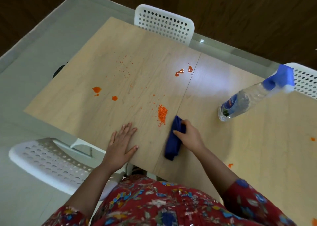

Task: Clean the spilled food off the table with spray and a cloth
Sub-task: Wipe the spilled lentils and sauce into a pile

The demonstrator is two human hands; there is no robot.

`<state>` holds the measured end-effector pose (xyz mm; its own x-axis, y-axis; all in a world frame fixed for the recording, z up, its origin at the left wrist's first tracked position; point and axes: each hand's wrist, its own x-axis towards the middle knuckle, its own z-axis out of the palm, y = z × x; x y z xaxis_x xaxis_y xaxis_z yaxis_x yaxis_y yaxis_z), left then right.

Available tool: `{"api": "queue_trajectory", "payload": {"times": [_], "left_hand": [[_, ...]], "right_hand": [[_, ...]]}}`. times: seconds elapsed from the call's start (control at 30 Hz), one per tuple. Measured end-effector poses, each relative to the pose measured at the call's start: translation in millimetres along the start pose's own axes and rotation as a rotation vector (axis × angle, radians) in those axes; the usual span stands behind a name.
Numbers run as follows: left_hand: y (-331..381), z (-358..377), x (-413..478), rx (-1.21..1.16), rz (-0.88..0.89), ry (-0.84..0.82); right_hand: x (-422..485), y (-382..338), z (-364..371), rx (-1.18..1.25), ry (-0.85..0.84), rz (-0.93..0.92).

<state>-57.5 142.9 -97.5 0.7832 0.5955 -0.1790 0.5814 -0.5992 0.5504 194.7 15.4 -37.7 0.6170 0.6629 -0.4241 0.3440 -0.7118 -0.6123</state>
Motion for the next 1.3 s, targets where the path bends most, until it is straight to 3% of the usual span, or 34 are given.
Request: {"api": "queue_trajectory", "payload": {"times": [0.1,0.2,0.33,0.4,0.6,0.7,0.77,0.87,1.17,1.23,1.3], "left_hand": [[1.6,-6.8,-1.1,-0.122,-0.008,0.059],[-1.1,-14.0,-1.8,-0.194,-0.059,0.201],[-6.6,-13.7,-2.5,-0.229,-0.232,0.388],[-12.2,-11.3,-3.1,-0.233,-0.309,0.453],[-28.2,-13.0,10.1,-0.127,-0.362,0.537],[-32.6,-19.4,31.0,-0.110,-0.386,0.595],[-36.8,-27.5,49.4,-0.105,-0.419,0.647],[-40.3,-34.2,70.8,-0.074,-0.468,0.659],[-43.0,-30.2,78.0,0.029,-0.491,0.621],[-41.4,-29.2,79.4,0.060,-0.459,0.588],[-39.9,-28.4,81.2,0.107,-0.395,0.557]], "right_hand": [[18.4,-32.0,12.2,0.035,0.006,-0.113],[20.8,-39.0,-1.7,-0.167,0.045,-0.351],[6.0,-15.8,-5.0,-0.584,-0.203,-0.827],[5.0,-5.5,3.1,-0.676,-0.305,-0.910],[61.8,-47.7,16.6,-0.568,-0.016,-0.783],[66.9,-72.0,26.3,-0.554,0.044,-0.763],[58.3,-78.7,38.1,-0.537,0.019,-0.835],[48.5,-82.6,61.2,-0.632,-0.156,-0.916],[111.5,-127.2,57.3,-0.572,-0.027,-0.571],[102.9,-122.4,49.7,-0.550,-0.047,-0.624],[86.5,-109.2,42.3,-0.570,-0.185,-0.726]]}}
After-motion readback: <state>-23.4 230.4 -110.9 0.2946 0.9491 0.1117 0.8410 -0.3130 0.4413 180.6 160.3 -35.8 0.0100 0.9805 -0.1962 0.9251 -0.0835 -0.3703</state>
